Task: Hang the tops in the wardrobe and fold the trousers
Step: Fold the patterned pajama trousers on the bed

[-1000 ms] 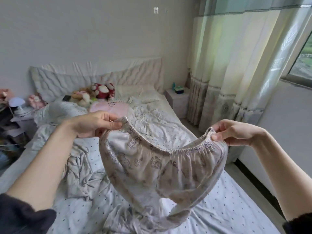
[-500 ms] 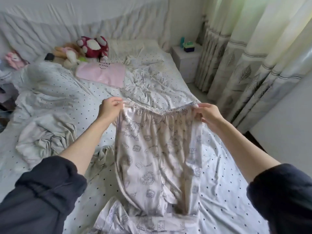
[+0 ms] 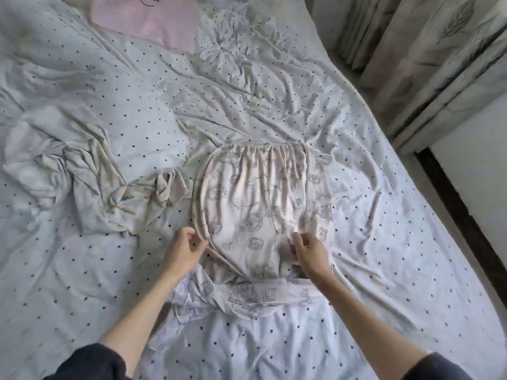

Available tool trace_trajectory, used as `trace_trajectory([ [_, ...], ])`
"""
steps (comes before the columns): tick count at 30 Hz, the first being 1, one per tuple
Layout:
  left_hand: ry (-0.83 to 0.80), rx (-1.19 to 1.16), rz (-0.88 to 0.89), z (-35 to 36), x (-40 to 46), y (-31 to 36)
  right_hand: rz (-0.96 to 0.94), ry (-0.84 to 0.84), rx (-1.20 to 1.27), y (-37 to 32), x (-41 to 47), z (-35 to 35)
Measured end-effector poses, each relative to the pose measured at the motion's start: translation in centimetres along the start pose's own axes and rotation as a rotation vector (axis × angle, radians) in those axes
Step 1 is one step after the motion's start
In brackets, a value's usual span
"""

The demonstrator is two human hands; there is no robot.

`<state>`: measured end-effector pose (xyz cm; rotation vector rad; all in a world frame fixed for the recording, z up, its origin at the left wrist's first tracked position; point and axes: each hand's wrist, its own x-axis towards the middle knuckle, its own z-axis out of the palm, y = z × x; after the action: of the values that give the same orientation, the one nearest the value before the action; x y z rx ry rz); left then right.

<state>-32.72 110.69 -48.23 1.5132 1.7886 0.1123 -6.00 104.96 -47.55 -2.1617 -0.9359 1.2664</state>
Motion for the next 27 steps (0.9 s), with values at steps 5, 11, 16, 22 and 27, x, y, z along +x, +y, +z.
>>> trace_trajectory([
  [5,-0.198,0.225,0.069,0.9,-5.5,-3.8,-0.056,0.018,-0.105,3.2,-5.0,3.1],
  [11,-0.376,0.342,0.160,2.2,-11.9,-5.2,-0.446,-0.152,-0.804,7.4,-10.1,6.1],
  [16,-0.339,0.474,0.192,3.1,-13.9,-6.6,-0.638,0.096,-0.975,8.7,-12.2,6.4],
  [22,-0.151,0.440,0.443,6.8,-17.5,-5.7,-0.681,0.218,-1.041,14.3,-15.3,1.6],
  [27,-0.299,0.538,0.518,12.7,-19.4,-2.8,-0.638,0.196,-1.104,19.3,-15.9,-3.5],
])
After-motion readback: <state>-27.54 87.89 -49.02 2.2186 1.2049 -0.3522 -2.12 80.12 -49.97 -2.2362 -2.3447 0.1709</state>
